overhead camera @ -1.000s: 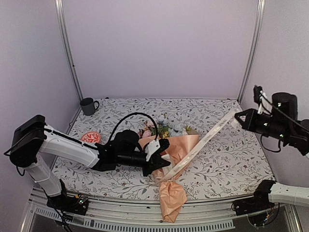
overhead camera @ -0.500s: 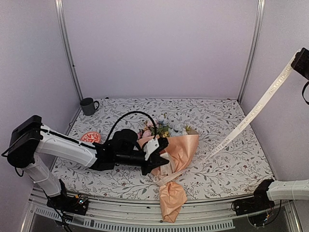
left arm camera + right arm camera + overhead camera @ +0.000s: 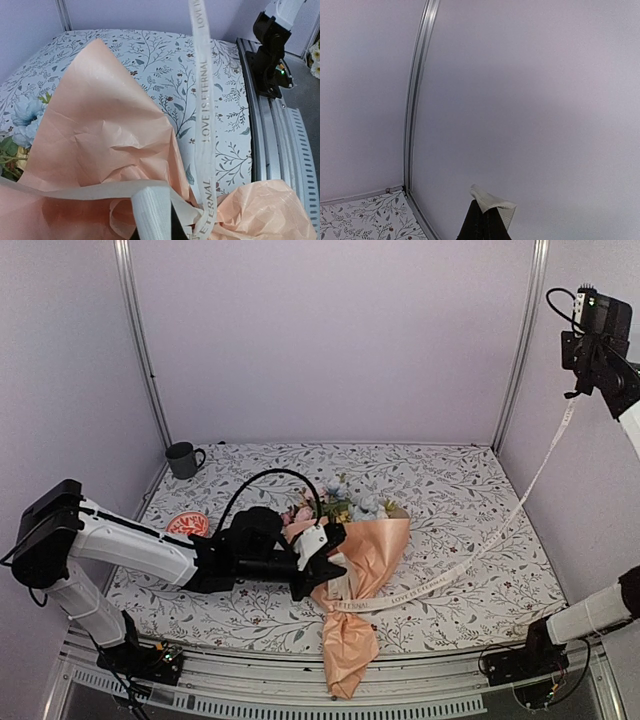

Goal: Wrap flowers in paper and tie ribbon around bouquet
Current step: Cross the half-tied ribbon over the folded bouquet.

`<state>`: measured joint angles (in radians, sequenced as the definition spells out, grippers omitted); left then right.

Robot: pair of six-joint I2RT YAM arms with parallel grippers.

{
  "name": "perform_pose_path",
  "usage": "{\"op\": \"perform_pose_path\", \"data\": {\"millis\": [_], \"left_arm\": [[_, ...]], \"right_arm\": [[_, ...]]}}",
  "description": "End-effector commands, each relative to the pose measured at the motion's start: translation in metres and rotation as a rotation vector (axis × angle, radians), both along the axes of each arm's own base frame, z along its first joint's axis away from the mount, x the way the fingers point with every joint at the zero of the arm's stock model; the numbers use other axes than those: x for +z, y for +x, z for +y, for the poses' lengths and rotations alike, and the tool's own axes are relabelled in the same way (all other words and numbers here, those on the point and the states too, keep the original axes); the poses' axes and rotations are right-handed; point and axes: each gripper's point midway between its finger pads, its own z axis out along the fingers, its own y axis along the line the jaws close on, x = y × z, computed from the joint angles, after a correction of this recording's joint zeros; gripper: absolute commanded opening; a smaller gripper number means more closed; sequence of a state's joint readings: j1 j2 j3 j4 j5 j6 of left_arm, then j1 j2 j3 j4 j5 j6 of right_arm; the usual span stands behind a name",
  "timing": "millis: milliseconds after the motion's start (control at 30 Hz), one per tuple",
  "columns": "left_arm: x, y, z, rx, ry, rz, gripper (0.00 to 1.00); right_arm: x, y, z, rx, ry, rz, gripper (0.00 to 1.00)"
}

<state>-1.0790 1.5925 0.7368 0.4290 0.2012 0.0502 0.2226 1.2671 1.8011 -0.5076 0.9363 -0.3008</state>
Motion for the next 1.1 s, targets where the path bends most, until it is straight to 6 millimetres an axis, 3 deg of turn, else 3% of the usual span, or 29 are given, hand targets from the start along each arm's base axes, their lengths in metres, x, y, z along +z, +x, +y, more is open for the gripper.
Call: {"op": "perform_pose_path", "data": {"millis": [0,33,67,100,200,333,400,500,567,667,833,900,1067], "left_arm": [[0.014,-0.002,0.003,-0.008,-0.028,-0.027,0.0],[0.016,-0.005,0.003,-0.016,-0.034,-0.031,0.0],[0.019,-0.009,0.002,-0.026,-0.044,-0.037,0.0],[0.022,-0.012,0.0,-0.038,-0.057,-0.045,0.0],[0.021,-0.024,-0.008,-0.076,-0.054,-0.059,0.0],[0.015,-0.033,-0.019,-0.104,-0.035,-0.07,0.0],[0.016,-0.041,-0.025,-0.136,-0.033,-0.087,0.0],[0.017,-0.048,-0.028,-0.161,-0.025,-0.118,0.0],[0.014,-0.046,-0.028,-0.154,-0.012,-0.132,0.0],[0.009,-0.044,-0.027,-0.151,0.019,-0.148,0.0],[0.004,-0.047,-0.033,-0.161,0.043,-0.164,0.0],[0.005,-0.049,-0.034,-0.166,0.042,-0.166,0.0],[0.004,-0.053,-0.036,-0.18,0.043,-0.172,0.0]], "right_arm": [[-0.007,0.037,-0.012,0.164,0.185,0.017,0.0],[-0.012,0.054,0.003,0.25,0.233,0.045,0.0],[-0.024,0.079,0.03,0.383,0.291,0.088,0.0],[-0.029,0.092,0.06,0.499,0.357,0.092,0.0],[-0.05,0.111,0.175,0.734,0.314,0.174,0.0],[-0.065,0.087,0.319,1.076,0.308,0.232,0.0],[-0.061,0.064,0.37,1.222,0.373,0.218,0.0],[-0.048,0.023,0.429,1.385,0.431,0.181,0.0],[-0.039,-0.001,0.451,1.457,0.428,0.16,0.0],[-0.025,-0.03,0.467,1.537,0.472,0.138,0.0],[-0.022,-0.077,0.493,1.633,0.53,0.149,0.0],[-0.013,-0.086,0.487,1.618,0.549,0.131,0.0],[0.019,-0.094,0.435,1.52,0.667,0.019,0.0]]}}
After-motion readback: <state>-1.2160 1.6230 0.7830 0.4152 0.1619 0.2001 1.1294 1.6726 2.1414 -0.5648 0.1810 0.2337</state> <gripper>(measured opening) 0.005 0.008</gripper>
